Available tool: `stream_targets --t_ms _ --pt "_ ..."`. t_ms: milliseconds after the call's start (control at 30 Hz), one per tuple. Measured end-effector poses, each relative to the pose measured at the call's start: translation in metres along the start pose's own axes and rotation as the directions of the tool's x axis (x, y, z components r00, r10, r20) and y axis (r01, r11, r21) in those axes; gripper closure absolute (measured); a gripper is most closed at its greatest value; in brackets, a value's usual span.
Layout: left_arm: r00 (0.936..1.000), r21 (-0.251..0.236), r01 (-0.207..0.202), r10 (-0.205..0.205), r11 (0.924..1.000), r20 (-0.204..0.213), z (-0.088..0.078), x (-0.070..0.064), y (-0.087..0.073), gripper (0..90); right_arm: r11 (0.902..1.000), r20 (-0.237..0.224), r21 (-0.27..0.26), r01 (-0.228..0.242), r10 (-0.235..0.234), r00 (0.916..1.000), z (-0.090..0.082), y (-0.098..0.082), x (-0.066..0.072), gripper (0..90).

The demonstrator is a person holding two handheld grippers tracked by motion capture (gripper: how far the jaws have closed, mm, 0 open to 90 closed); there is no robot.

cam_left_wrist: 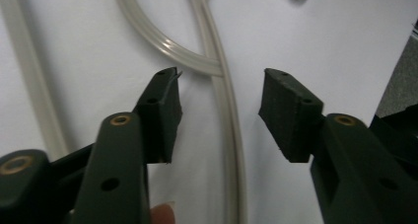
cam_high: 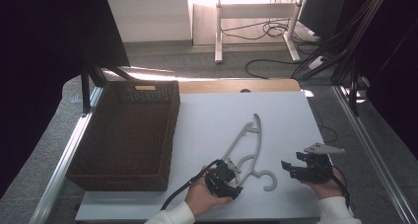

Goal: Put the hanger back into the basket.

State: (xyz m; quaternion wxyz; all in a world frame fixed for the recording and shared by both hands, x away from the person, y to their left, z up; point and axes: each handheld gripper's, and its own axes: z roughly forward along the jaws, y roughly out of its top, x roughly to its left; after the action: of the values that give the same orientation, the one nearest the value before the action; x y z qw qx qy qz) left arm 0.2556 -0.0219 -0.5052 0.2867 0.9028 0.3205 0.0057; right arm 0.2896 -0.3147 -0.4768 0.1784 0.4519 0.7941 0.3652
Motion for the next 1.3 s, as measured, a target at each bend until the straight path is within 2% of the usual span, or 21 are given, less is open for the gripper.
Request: stream_targets --t_ms 233,400,467,533,700,800,1033,1067,1100,1133,1300 --pt "1.0 0.022 0.006 -0.006 0.9997 0.001 0.008 -0.002 -0.001 54.8 1.0 0.007 0.003 -0.001 0.001 1.0 -0.001 0.0 -0.001 30.4" --pt "0.9997 0.026 -0.001 0.002 0.9997 -0.023 0.01 -0.005 -0.001 57.2 1.0 0.013 0.001 -0.003 0.003 0.9999 -0.001 0.0 -0.001 30.2" --pt "0.9978 0.05 -0.036 0.039 0.9981 -0.054 0.009 -0.006 0.0 59.0 1.0 0.013 0.001 -0.004 0.004 0.9999 -0.001 0.0 -0.001 30.2" --pt "0.9951 0.056 -0.053 0.057 0.9971 -0.08 0.01 -0.009 0.001 62.9 1.0 0.014 0.002 -0.005 0.005 0.9999 0.0 0.0 -0.002 30.1" --pt "0.9928 0.072 -0.071 0.078 0.9949 -0.091 0.01 -0.009 0.003 68.8 1.0 0.018 0.003 -0.009 0.009 0.9998 -0.001 0.0 -0.002 30.1" --pt "0.9939 0.08 -0.07 0.076 0.9944 -0.08 0.01 -0.009 0.004 77.0 0.9999 0.02 0.001 -0.011 0.011 0.9997 -0.001 0.0 -0.002 30.1" --pt "0.9988 0.078 -0.016 0.019 0.9968 -0.045 0.01 -0.003 0.006 79.0 0.9998 0.028 0.001 -0.021 0.021 0.9994 -0.001 -0.001 -0.004 30.1" --pt "0.9989 0.083 -0.018 0.021 0.9964 -0.041 0.009 -0.002 0.006 80.5 0.9997 0.03 -0.001 -0.023 0.023 0.9993 -0.001 -0.001 -0.004 30.1" --pt "0.9987 0.086 -0.037 0.04 0.9956 -0.032 0.009 0.0 0.006 82.0 0.9997 0.033 -0.002 -0.024 0.024 0.9992 -0.002 -0.001 -0.004 30.1" --pt "0.9993 0.082 -0.024 0.026 0.9964 -0.025 0.009 0.001 0.006 82.0 0.9997 0.034 -0.003 -0.026 0.026 0.9991 -0.002 -0.001 -0.004 30.1" --pt "0.9999 0.09 -0.012 0.011 0.9959 0.009 0.008 0.006 0.007 82.1 0.9993 0.05 -0.012 -0.035 0.035 0.9981 -0.005 -0.001 -0.008 30.1"
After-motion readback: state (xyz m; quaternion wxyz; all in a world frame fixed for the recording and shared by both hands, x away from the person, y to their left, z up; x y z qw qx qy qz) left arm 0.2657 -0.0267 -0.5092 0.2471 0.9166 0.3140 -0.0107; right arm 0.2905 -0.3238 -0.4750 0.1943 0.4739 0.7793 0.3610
